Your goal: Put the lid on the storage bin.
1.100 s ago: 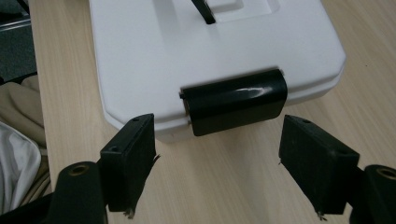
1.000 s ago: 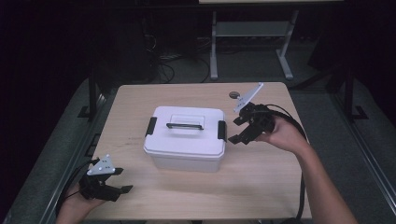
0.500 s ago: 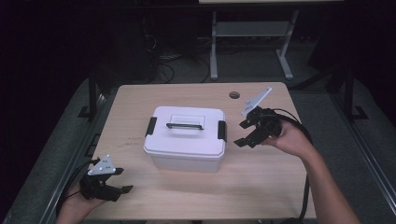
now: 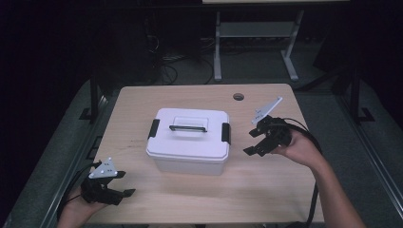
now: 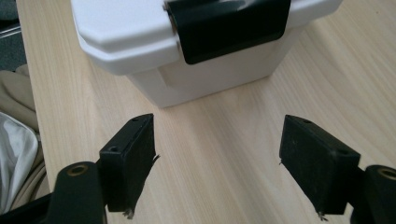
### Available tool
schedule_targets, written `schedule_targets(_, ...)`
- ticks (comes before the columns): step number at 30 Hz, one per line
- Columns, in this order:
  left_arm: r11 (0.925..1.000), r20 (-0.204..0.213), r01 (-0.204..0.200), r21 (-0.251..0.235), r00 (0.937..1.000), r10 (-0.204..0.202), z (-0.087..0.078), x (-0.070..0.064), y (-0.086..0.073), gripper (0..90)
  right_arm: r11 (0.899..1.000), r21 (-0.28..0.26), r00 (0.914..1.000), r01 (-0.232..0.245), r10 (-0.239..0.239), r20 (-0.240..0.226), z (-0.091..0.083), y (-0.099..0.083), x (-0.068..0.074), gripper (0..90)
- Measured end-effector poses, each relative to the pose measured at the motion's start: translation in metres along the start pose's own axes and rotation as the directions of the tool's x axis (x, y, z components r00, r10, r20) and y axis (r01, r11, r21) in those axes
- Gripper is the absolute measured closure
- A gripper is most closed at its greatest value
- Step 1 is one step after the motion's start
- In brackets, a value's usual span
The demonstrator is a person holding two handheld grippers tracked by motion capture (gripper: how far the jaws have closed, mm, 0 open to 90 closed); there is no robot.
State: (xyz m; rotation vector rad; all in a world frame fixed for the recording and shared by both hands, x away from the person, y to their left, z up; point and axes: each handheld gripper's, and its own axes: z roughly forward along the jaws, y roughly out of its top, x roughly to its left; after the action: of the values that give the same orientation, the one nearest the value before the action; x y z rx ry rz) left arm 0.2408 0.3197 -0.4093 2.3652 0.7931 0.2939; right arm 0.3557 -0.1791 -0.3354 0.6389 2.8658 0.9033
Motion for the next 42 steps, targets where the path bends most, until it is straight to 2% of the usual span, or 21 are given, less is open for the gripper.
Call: schedule_targets(42,0.9999,-0.002,-0.004,0.015,1.0000,0.004,0.005,-0.001,0.000,26.9,0.996,-0.005,0.9957,-0.090,0.090,-0.022,0.019,-0.057,0.001,25.9)
